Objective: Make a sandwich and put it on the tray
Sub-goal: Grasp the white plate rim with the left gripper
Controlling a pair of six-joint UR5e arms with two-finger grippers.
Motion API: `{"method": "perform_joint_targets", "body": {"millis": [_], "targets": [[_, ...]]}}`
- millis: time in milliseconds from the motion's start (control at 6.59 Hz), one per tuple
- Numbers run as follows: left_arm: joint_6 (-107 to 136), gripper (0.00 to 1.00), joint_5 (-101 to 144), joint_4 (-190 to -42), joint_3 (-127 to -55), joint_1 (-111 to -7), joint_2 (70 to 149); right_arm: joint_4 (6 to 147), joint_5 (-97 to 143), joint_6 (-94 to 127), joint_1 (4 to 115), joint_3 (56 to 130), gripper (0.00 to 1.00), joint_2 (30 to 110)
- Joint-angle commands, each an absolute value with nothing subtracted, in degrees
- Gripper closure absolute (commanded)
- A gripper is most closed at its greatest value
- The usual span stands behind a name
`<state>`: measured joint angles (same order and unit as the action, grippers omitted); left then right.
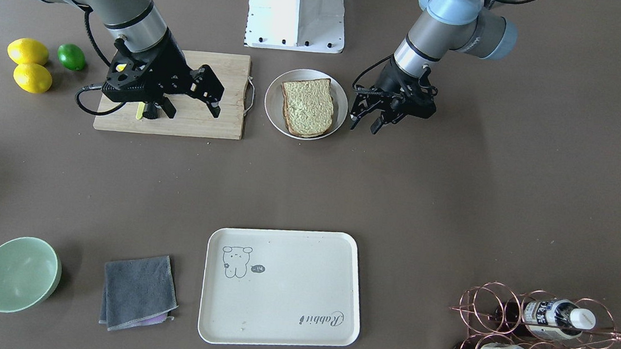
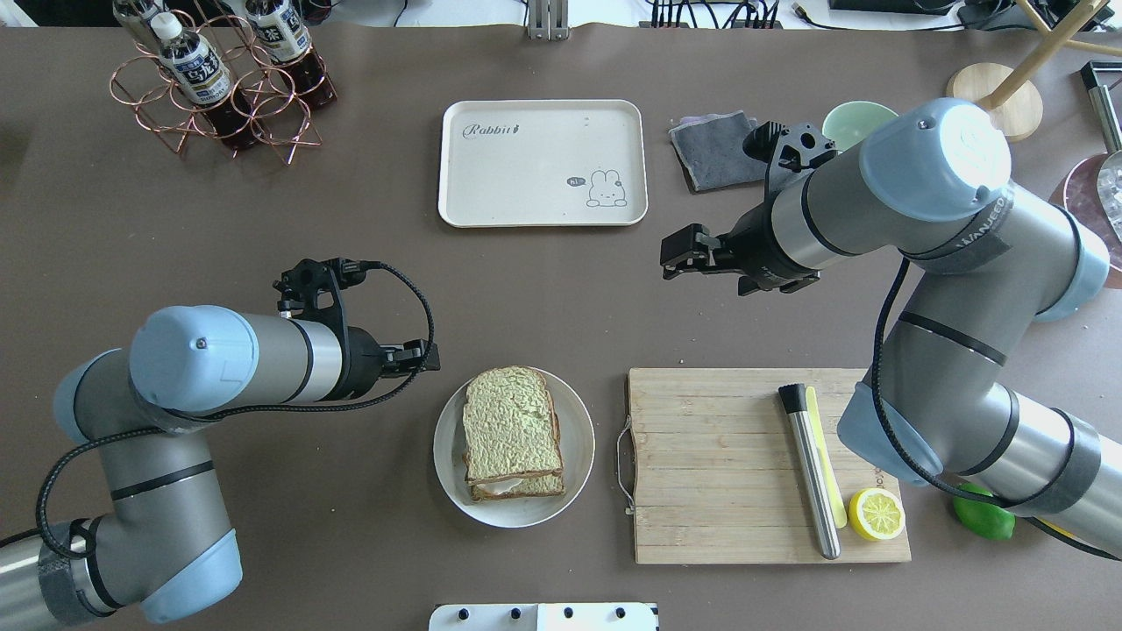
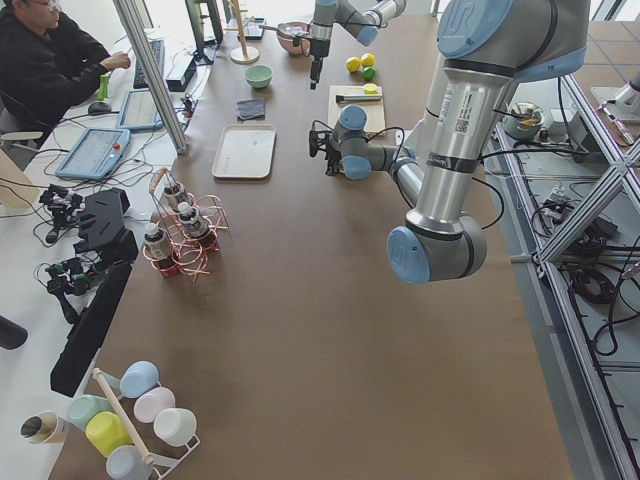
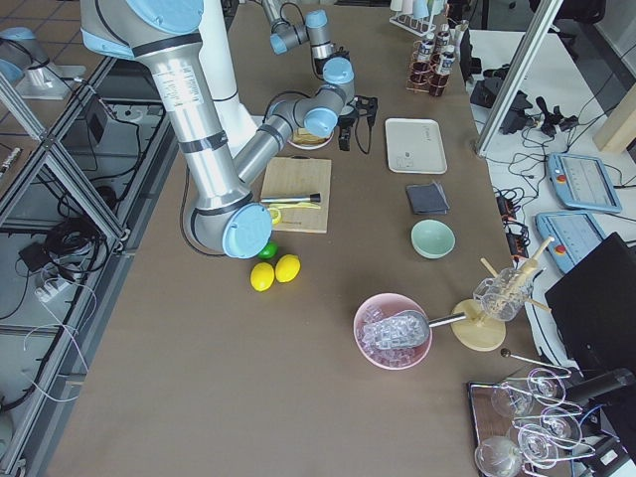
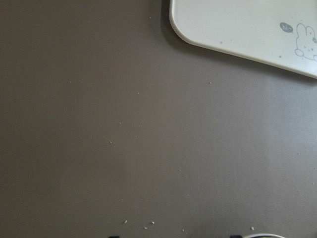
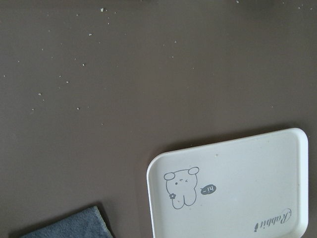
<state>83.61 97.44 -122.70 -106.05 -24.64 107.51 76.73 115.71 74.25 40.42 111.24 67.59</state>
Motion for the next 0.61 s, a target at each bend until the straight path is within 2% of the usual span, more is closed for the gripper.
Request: {"method": "perform_joint_targets", "body": {"millis": [0,304,455], "targets": [[84.0,0.44,94.3,-122.7,-105.9,-21.3,107.5,76.7,115.9,73.6,41.2,111.1,0.00,68.0],[85.7,0.45,89.8,-122.7,-105.6,-17.0,107.4,76.6,115.8,73.6,41.2,111.1,0.00,68.6],[85.7,0.52,88.9,-122.8,-105.6,-15.7,107.2,76.6,115.8,73.6,41.3,111.1,0.00,68.7]]}}
